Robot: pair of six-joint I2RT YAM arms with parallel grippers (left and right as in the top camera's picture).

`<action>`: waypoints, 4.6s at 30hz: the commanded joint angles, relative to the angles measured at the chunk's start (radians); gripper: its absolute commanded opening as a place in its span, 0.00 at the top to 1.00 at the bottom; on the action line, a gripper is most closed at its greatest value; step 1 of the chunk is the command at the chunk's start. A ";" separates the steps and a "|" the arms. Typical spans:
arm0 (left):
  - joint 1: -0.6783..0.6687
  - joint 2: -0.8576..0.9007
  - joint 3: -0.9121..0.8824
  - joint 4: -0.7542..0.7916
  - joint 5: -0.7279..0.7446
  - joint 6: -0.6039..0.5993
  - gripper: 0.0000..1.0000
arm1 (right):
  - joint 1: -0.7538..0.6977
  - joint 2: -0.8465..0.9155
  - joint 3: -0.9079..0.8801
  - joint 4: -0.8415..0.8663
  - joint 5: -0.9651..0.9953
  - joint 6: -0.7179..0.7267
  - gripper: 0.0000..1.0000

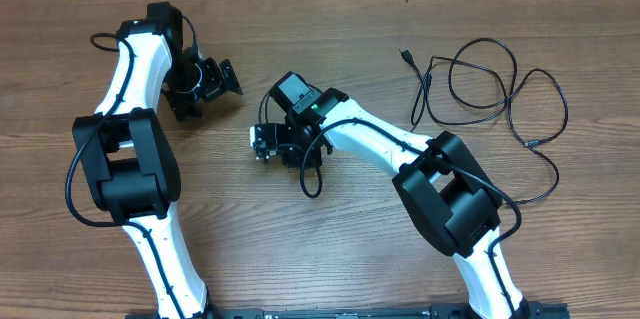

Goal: Untangle cables

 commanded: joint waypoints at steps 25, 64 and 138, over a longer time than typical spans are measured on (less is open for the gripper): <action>-0.007 0.005 0.014 0.001 -0.008 0.012 0.01 | 0.000 0.080 -0.005 -0.031 0.078 -0.043 0.96; -0.007 0.005 0.014 0.001 -0.008 0.012 0.00 | 0.000 0.080 -0.005 -0.150 0.043 -0.043 0.65; -0.008 0.005 0.014 0.002 -0.007 0.012 0.01 | -0.083 -0.036 0.039 0.052 -0.062 -0.060 0.27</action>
